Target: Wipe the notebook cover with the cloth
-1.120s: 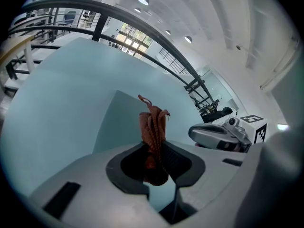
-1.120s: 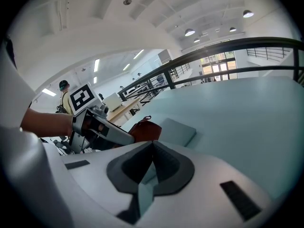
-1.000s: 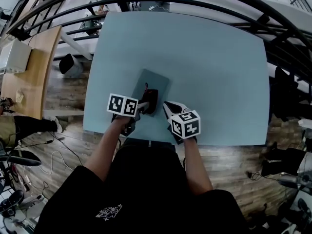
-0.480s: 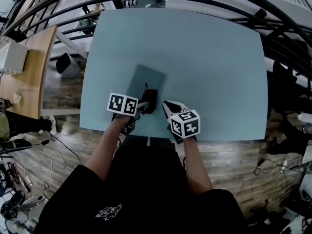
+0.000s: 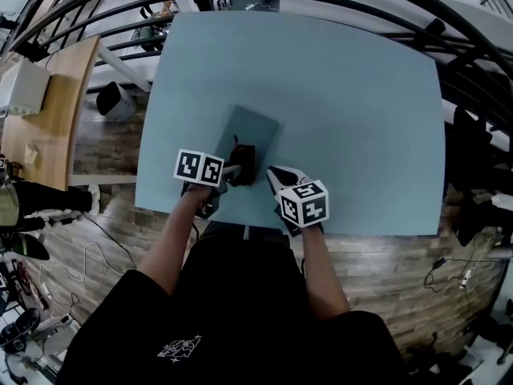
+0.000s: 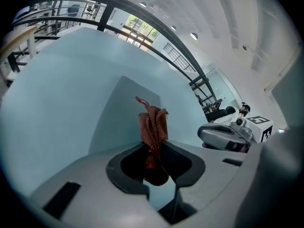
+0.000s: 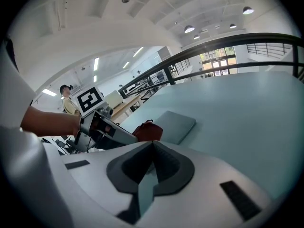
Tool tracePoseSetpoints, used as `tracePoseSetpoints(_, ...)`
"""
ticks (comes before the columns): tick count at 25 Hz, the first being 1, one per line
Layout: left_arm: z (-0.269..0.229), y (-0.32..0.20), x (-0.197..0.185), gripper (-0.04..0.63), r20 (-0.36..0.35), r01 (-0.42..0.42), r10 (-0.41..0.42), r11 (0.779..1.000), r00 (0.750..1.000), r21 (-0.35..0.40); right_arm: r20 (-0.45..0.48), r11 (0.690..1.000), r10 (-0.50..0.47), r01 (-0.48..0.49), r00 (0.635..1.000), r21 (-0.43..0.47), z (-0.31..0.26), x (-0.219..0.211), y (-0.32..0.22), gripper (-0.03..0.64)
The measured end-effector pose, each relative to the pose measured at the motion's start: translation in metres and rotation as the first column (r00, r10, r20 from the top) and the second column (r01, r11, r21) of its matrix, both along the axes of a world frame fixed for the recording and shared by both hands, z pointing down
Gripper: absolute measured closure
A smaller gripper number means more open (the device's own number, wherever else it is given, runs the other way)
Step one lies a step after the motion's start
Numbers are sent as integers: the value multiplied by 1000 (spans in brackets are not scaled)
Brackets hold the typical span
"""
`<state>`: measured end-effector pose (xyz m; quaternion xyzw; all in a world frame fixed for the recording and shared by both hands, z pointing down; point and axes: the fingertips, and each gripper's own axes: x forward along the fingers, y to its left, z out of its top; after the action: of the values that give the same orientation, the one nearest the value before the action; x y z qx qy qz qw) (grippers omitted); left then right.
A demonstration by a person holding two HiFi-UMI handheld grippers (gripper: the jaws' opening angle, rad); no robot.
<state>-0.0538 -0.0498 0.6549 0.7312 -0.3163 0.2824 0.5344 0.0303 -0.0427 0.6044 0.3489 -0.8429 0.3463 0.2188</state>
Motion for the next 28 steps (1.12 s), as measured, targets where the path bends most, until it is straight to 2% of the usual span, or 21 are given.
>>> tracePoseSetpoints(14,4,-22,-65,503,49,63,-63,998,997,1,8,998,-61,61,998,-3,3,-46,-21,611)
tracePoseSetpoints(28,-6,-37,-113,503,62,133,-134,991,989,11,10,994,-112,112,994,0,-7,-84,-38,611)
